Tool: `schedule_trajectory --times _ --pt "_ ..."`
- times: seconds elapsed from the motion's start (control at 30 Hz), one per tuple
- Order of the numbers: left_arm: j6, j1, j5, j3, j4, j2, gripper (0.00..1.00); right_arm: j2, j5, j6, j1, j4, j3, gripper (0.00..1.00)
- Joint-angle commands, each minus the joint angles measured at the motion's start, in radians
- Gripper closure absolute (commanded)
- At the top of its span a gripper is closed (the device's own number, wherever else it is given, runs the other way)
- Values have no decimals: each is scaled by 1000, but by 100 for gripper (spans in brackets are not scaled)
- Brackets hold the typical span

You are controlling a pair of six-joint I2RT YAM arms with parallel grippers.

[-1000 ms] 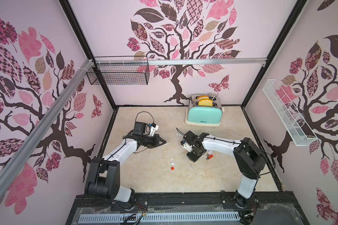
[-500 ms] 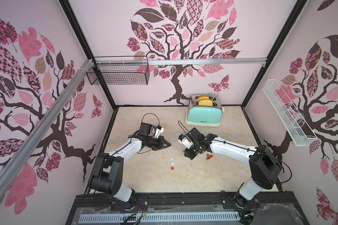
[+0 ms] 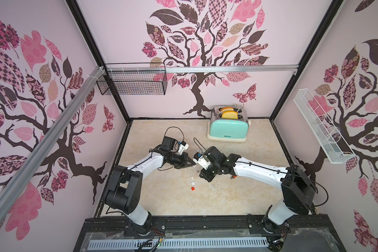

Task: Close the usb drive cover
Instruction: Close the cover of the USB drive.

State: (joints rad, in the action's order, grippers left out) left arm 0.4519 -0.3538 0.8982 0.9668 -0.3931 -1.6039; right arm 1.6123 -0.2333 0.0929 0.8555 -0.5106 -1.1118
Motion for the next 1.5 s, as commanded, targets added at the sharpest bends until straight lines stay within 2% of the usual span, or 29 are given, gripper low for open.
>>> schedule_trajectory --times 0.0,0.4,1.47 --pt "-28 -24 0 27 -50 -19 100 23 17 -17 10 12 -41 99" --pt "-46 -34 -19 51 -90 -38 100 29 84 -10 13 11 -60 99" --pt "-43 -49 -71 42 -84 -43 100 -9 44 -32 22 78 -49 99"
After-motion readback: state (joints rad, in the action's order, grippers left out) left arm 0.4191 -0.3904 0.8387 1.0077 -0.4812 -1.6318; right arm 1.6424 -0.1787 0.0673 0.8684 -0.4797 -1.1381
